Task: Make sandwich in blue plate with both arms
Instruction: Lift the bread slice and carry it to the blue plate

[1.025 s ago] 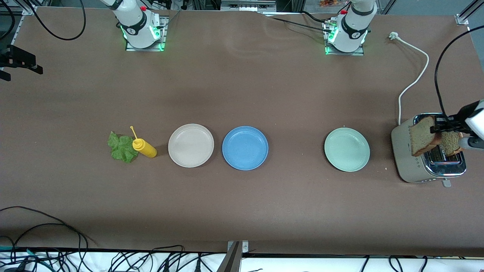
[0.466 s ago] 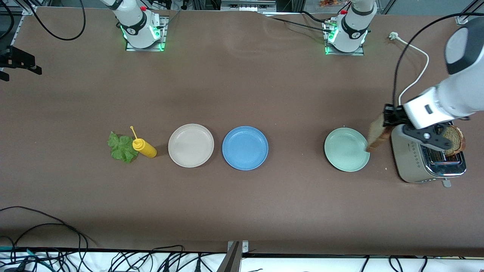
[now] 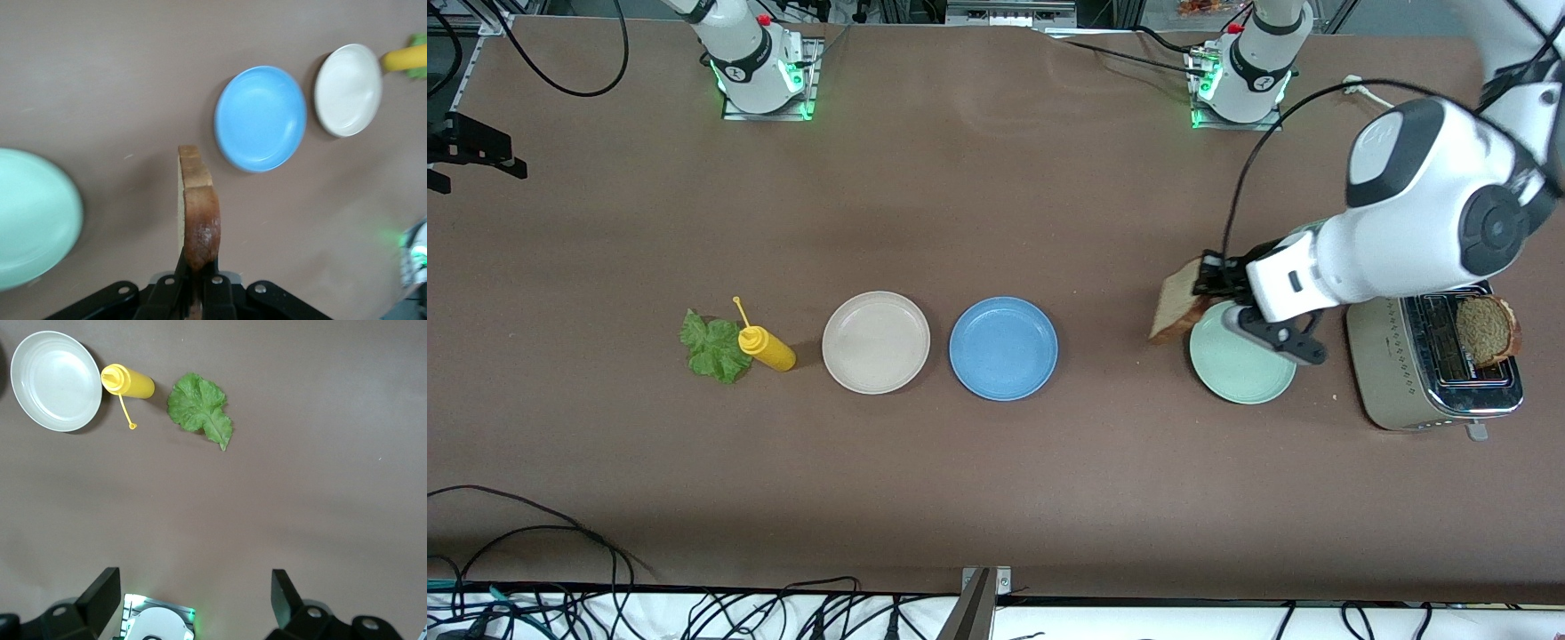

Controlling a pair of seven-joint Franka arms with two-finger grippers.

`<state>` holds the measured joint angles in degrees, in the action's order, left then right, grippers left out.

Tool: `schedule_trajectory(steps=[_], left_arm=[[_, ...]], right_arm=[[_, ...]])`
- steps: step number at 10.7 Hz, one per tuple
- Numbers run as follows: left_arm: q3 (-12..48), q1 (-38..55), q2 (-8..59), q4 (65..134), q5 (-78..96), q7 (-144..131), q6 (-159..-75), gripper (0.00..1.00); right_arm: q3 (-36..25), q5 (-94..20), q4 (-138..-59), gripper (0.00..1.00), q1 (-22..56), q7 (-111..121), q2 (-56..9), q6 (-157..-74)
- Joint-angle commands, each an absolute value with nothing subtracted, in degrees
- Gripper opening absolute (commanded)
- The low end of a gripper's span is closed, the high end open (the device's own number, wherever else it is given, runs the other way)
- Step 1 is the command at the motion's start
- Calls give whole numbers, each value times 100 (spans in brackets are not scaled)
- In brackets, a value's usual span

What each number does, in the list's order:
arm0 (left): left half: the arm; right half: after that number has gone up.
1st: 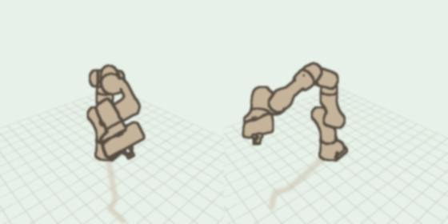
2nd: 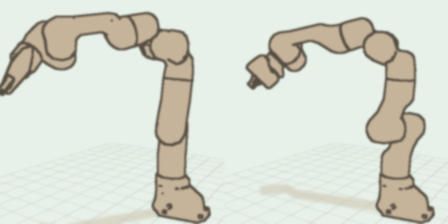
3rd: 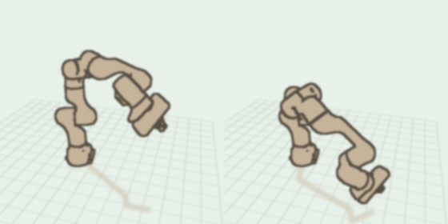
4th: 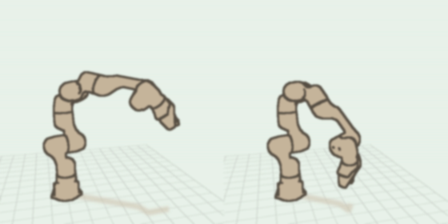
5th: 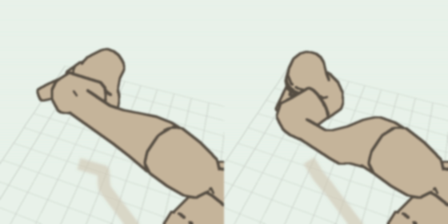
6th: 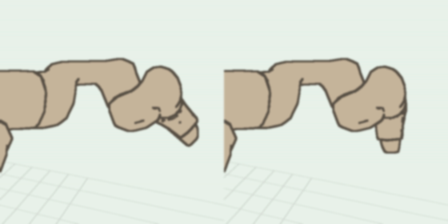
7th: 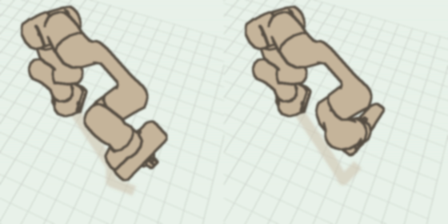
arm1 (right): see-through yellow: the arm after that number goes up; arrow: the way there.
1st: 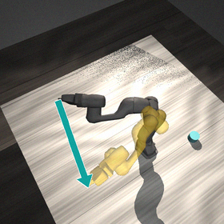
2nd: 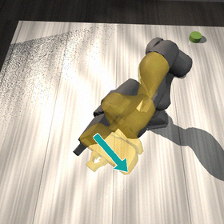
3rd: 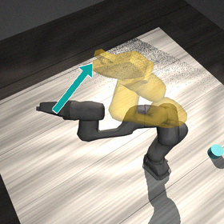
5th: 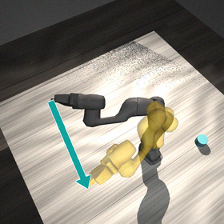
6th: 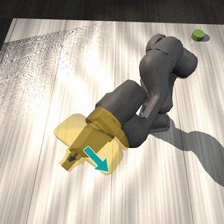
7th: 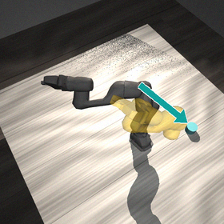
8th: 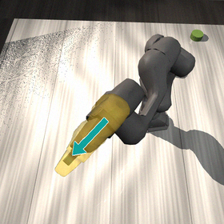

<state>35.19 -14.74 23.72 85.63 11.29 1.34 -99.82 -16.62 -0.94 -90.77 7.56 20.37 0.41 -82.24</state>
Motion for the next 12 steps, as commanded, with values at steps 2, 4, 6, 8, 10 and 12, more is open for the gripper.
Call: schedule_trajectory(steps=[2,4,6,8,10,12], left_arm=[[3516,-653,3302,8385,1862,79,-11360,0],[3507,-161,3812,8385,2310,79,-12256,0],[3507,0,4234,8350,2791,166,-12769,0],[3516,35,4473,8315,3040,176,-12771,0],[3516,70,4622,8314,3146,167,-12771,0],[3516,70,4824,8314,3173,211,-12771,0]], right_arm=[[-1652,-18,-8982,100,747,2039,9,-8209],[-1644,-61,-8991,100,773,2039,-44,-8183],[-1644,-105,-8991,100,782,2013,-53,-8200],[-1635,-114,-8991,100,800,2021,-79,-8226],[-1608,-132,-8991,100,809,2013,-158,-8253],[-1608,-167,-8991,100,809,2021,-263,-8262]])
